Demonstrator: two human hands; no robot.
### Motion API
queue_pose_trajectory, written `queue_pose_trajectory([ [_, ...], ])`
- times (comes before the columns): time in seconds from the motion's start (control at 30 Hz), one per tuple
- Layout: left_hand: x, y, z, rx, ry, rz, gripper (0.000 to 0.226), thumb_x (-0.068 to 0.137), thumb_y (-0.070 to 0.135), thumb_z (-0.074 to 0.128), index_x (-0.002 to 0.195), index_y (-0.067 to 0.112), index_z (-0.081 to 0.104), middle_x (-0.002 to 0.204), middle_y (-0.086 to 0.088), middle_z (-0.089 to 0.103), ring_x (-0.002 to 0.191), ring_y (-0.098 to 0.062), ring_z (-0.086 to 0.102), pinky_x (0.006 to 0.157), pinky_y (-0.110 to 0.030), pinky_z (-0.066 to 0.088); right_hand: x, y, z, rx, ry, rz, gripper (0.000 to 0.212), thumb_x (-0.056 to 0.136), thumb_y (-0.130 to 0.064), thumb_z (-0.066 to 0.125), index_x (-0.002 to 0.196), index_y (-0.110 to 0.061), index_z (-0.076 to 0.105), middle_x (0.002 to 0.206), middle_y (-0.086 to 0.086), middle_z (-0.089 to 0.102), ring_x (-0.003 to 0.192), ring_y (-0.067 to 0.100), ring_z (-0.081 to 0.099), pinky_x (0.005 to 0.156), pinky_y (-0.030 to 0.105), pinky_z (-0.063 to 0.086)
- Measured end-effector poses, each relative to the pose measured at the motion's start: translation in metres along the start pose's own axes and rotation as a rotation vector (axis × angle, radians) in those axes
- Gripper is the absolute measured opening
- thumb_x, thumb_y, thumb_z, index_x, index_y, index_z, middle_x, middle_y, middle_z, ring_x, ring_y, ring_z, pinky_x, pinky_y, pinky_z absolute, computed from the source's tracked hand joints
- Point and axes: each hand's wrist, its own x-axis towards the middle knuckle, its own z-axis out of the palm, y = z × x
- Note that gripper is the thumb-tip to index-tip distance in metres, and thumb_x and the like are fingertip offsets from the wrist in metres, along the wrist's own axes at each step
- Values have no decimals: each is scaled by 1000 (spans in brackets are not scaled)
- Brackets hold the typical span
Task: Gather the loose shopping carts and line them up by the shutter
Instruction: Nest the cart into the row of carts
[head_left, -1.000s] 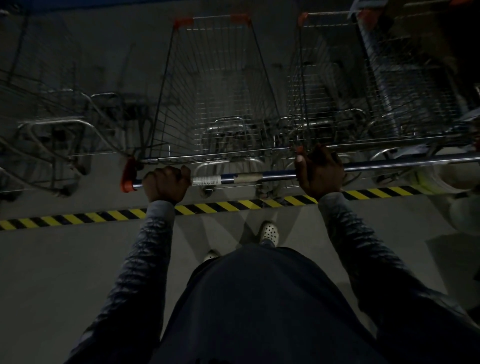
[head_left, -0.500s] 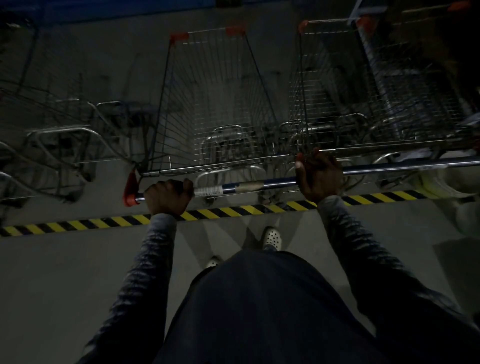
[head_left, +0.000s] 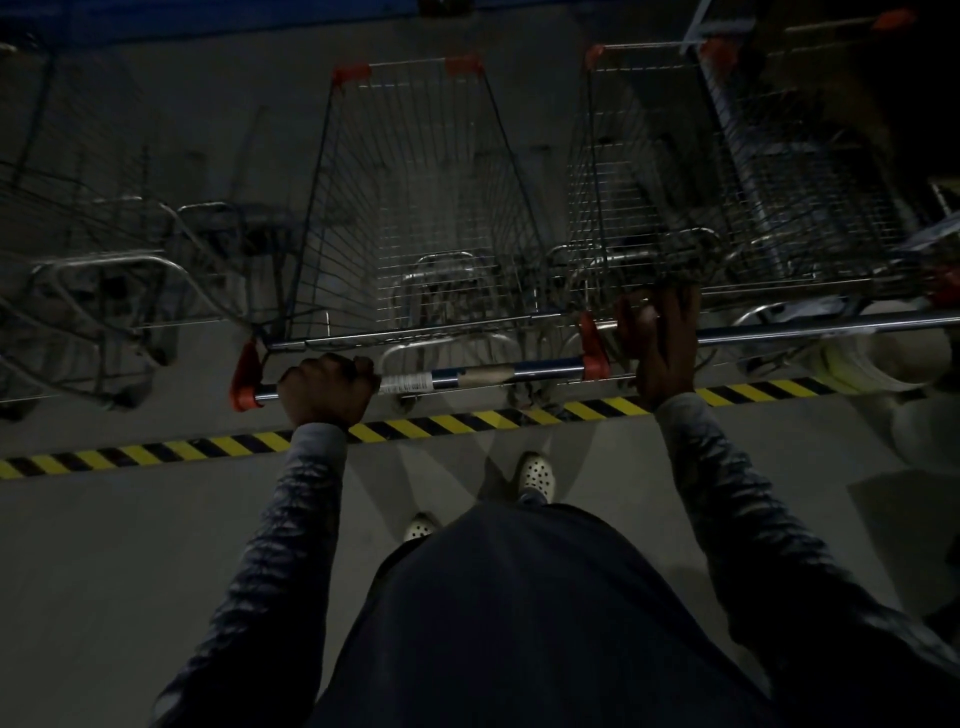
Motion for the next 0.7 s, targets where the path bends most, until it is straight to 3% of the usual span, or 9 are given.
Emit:
queue_pose_trajectory([
  [0.07,1,3,-1,24,-3,-27,38,76,28,44,49,4,57,48,-21,52,41,-35,56,54,-40,48,-4,-4,2,-56,-26,-81,56,106,-51,36,113,-3,63,122,18,49,103,34,56,80,46,50],
  [0.17,5,-3,10,124,-145,-21,43,84,31,36,60,8,63,57,-20,56,50,-34,59,59,-36,43,-14,-8,12,-289,-52,-286,51,102,-51,41,113,-7,65,119,18,55,100,35,53,81,43,44],
  [0.3,17,-1,6,58,-222,-106,53,94,44,33,84,9,72,80,-22,66,75,-40,65,66,-38,40,-18,-4,32,-592,-9,-237,53,101,-55,41,118,-15,71,124,19,61,105,33,49,84,42,34],
  [0.43,23,10,-3,-15,-114,-148,52,94,40,45,74,2,73,75,-26,68,72,-43,66,66,-39,44,-10,-9,41,-633,60,-115,53,108,-50,29,126,-22,70,117,15,64,107,36,51,83,45,42],
  [0.53,20,14,-1,-77,-122,-168,61,86,47,35,63,2,70,64,-24,65,61,-41,64,62,-36,44,-6,-11,42,-632,95,-100,48,108,-45,32,124,-24,72,107,12,66,103,37,54,77,43,44],
  [0.7,15,8,8,-38,-112,-86,52,84,43,40,54,8,66,52,-18,58,48,-36,59,58,-33,43,-5,-8,41,-617,91,-142,47,107,-46,36,119,-23,75,107,12,67,101,37,55,75,40,42],
])
